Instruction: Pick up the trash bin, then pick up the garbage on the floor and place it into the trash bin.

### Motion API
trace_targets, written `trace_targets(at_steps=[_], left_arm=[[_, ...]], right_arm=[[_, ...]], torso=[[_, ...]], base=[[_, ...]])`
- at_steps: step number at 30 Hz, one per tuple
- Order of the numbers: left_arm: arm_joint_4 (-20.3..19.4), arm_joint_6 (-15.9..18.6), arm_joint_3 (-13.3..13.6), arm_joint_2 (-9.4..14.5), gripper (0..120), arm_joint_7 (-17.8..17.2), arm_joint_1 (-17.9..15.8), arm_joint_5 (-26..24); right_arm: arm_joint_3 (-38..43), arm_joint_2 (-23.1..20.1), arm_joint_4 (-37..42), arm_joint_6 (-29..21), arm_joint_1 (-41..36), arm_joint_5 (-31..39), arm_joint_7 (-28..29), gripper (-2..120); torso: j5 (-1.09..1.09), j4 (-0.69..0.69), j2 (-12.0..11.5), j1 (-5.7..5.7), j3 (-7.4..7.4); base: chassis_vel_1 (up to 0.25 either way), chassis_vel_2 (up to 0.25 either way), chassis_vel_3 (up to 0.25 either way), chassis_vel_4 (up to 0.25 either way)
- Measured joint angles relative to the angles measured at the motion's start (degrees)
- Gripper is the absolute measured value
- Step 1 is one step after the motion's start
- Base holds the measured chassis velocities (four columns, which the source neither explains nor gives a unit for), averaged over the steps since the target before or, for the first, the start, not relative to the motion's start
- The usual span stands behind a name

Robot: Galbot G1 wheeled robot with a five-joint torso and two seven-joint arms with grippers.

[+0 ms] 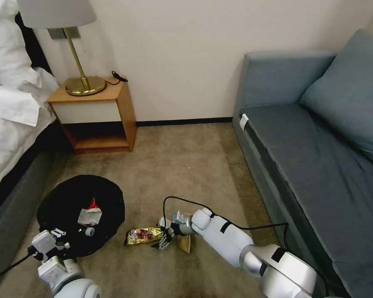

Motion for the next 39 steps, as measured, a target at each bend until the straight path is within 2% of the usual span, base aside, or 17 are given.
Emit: trace_targets(at_steps=[3, 6, 8, 11, 12, 16, 19, 20, 23, 24, 27, 29, 32, 39], left_arm=[[-0.55, 0.47, 0.0, 0.3, 3, 0.03, -0.03, -0.65], [-0.75, 0.7, 0.0, 0.49, 3, 0.09, -0.11, -1.24], [-0.75, 0.7, -0.01, 0.49, 3, 0.09, -0.17, -1.26], [-0.65, 0.74, 0.16, 0.29, 3, 0.16, -0.42, -1.28], [-0.65, 0.74, 0.16, 0.29, 3, 0.16, -0.42, -1.28], [-0.44, 0.76, 0.23, 0.25, 3, 0.2, -0.55, -1.27], [-0.3, 0.76, 0.25, 0.24, 3, 0.21, -0.61, -1.26], [-0.19, 0.76, 0.3, 0.24, 3, 0.22, -0.63, -1.26], [-0.08, 0.76, 0.36, 0.24, 3, 0.24, -0.65, -1.26], [0.08, 0.76, 0.38, 0.25, 3, 0.26, -0.72, -1.26], [0.29, 0.76, 0.39, 0.28, 3, 0.28, -0.83, -1.26], [0.41, 0.74, 0.38, 0.31, 3, 0.29, -0.89, -1.26], [0.46, 0.7, 0.38, 0.36, 3, 0.3, -0.89, -1.28], [0.92, 0.55, 0.36, 0.51, 3, 0.32, -1.01, -1.49]], right_arm=[[-0.37, -0.01, -0.45, 0.38, -0.28, -0.68, 0.0, 100], [-0.62, 0.0, -1.3, 0.88, -0.54, -1.13, 0.16, 90], [-0.5, -0.01, -1.67, 1.04, -0.53, -1.23, 0.3, 89], [0.73, -0.01, -3.41, 1.79, 0.05, -2.22, 0.84, 74], [0.73, -0.01, -3.41, 1.79, 0.05, -2.22, 0.84, 74], [1.44, 0.0, -4.28, 2.27, 0.27, -3.4, 1.04, 56], [1.61, -0.01, -4.62, 2.46, 0.28, -3.82, 1.14, 50], [1.71, -0.01, -4.87, 2.62, 0.28, -4.18, 1.23, 39], [1.78, 0.0, -5.02, 2.75, 0.23, -4.44, 1.38, 33], [1.85, 0.0, -5.23, 2.95, 0.11, -4.74, 1.58, 25], [1.96, 0.0, -5.35, 3.16, 0.01, -5.18, 2.0, 18], [2.23, 0.0, -5.61, 3.37, -0.05, -5.72, 2.38, 7], [2.54, 0.0, -5.8, 3.54, -0.06, -6.13, 2.5, 0], [3.15, 0.0, -6.12, 4.01, -0.08, -6.36, 2.49, 0]], torso=[[0.0, 0.0, 0.0, 0.0, 0.0], [0.0, 0.01, 0.0, 0.0, 0.0], [0.0, 0.01, 0.0, 0.0, 0.0], [0.01, 0.0, 0.0, 0.0, 0.0], [0.01, 0.0, 0.0, 0.0, 0.0], [0.01, 0.0, 0.0, 0.0, 0.0], [0.01, 0.0, 0.0, 0.0, 0.0], [0.0, 0.0, 0.0, 0.0, 0.0], [0.01, 0.0, 0.0, 0.0, 0.0], [0.01, 0.0, 0.0, 0.0, 0.0], [0.01, 0.0, 0.0, 0.0, 0.0], [0.01, 0.0, 0.0, 0.0, 0.0], [0.01, 0.0, 0.0, 0.0, 0.0], [0.01, 0.0, 0.0, 0.0, 0.0]], base=[[0.0, 0.0, 0.0, 0.0], [0.0, 0.0, 0.0, 0.0], [0.0, 0.0, 0.0, 0.0], [0.0, 0.0, 0.0, 0.0], [0.0, 0.0, 0.0, 0.0], [0.0, 0.0, 0.0, 0.0], [0.0, 0.0, 0.0, 0.0], [0.0, 0.0, 0.0, 0.0], [0.0, 0.0, 0.0, 0.0], [0.0, 0.0, 0.0, 0.0], [0.0, 0.0, 0.0, 0.0], [0.0, 0.0, 0.0, 0.0], [0.0, 0.0, 0.0, 0.0], [0.0, 0.0, 0.0, 0.0]])
